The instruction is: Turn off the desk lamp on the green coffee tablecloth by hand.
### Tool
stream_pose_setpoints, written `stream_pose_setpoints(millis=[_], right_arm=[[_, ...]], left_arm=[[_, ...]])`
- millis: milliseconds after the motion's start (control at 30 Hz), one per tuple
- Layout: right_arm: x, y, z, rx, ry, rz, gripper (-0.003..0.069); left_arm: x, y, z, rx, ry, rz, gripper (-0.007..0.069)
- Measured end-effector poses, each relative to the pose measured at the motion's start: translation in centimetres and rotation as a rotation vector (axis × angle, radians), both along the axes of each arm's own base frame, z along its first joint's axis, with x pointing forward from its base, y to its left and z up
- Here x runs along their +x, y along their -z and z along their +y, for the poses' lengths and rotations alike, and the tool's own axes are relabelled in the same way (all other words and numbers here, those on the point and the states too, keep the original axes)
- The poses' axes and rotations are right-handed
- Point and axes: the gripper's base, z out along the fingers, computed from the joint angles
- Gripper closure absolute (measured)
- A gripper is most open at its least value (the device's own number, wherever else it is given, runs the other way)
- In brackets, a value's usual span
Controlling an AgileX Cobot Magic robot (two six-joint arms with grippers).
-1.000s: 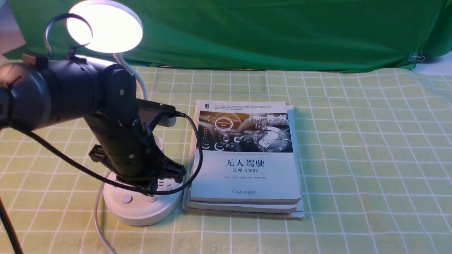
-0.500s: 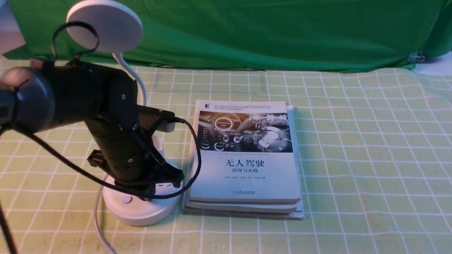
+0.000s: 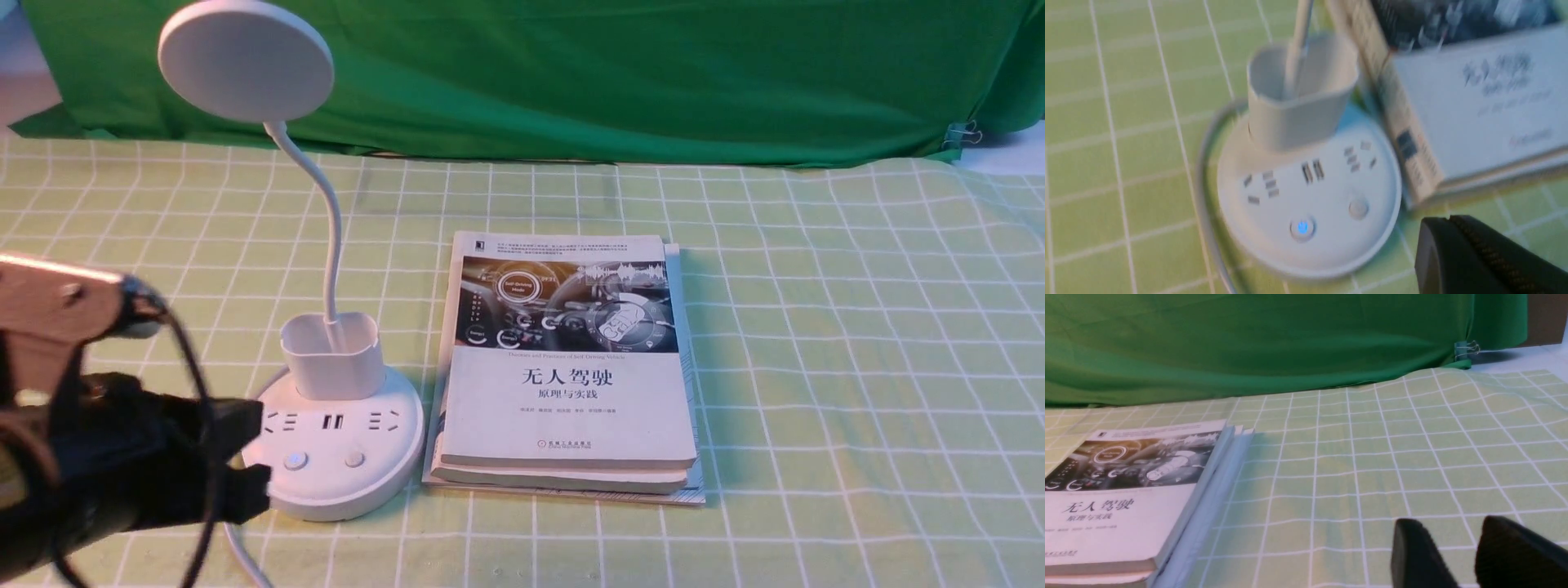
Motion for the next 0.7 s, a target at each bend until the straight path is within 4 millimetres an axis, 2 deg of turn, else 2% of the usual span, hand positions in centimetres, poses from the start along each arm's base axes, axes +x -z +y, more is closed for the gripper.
stream_pose_setpoints(millis=[167, 300, 500, 700], right_arm=[[0.0, 0.0, 0.0, -0.001, 0.000, 0.000, 0.0421], [0.0, 0.0, 0.0, -0.001, 0.000, 0.000, 0.0421], [0.0, 0.0, 0.0, -0.001, 0.000, 0.001, 0.0421], [0.0, 0.0, 0.0, -0.001, 0.000, 0.000, 0.0421]], left_arm=[[-3.3, 0.5, 1.6, -0.101, -0.033, -0.276, 0.0629], [-5.0, 2.0, 2.3, -0.132, -0.042, -0.354, 0.0627], [-5.6, 3.9, 2.5, -0.089, -0.029, -0.339, 0.0626], [-5.7, 4.0, 2.5, -0.047, -0.012, -0.353, 0.0626]])
